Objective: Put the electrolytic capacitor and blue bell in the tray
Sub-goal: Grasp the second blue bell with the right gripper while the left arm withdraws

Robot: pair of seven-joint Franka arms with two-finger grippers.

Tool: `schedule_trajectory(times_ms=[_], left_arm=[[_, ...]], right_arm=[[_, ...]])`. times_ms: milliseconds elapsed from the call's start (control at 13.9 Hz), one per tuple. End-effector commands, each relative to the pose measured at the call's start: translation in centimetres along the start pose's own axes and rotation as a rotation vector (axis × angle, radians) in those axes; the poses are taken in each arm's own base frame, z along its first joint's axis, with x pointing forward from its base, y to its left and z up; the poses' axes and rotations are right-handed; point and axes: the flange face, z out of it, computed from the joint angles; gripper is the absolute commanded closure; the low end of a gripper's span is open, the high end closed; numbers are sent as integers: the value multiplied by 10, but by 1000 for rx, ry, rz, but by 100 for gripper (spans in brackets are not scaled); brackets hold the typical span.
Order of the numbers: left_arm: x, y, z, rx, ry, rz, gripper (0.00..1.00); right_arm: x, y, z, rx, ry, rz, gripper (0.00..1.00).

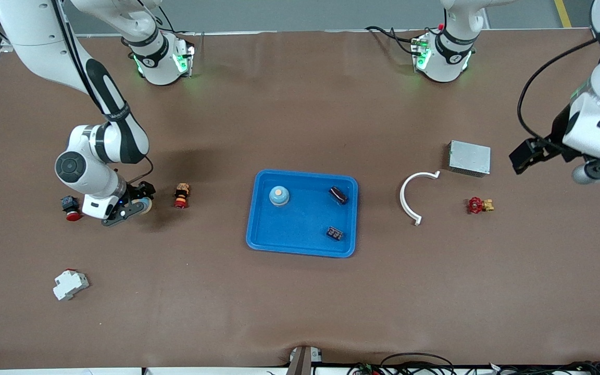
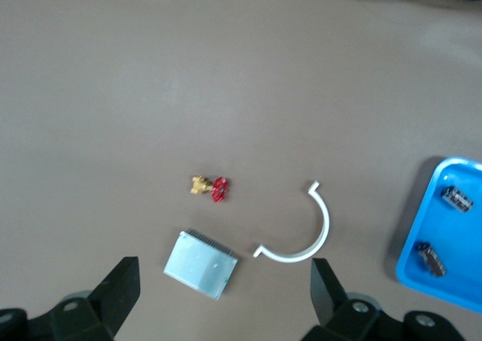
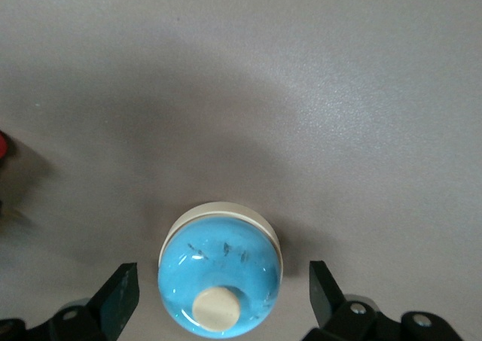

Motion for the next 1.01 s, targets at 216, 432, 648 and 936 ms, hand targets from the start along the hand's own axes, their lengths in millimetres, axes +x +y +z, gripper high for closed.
schedule_trajectory(times_ms=[216, 432, 648, 936], left_arm=[[-19, -61, -22, -76, -39, 93, 0], [-22, -86, -14, -73, -56, 121, 0], [-25, -108, -14, -73, -56, 130, 0], [-27, -109, -18, -76, -54, 124, 0]], right_arm=[[3, 1, 3, 8, 3, -7, 51], [4, 2, 2, 7, 4, -17, 85], [4, 1, -1, 10, -1, -23, 91], [10, -17, -37, 49, -68, -23, 91]])
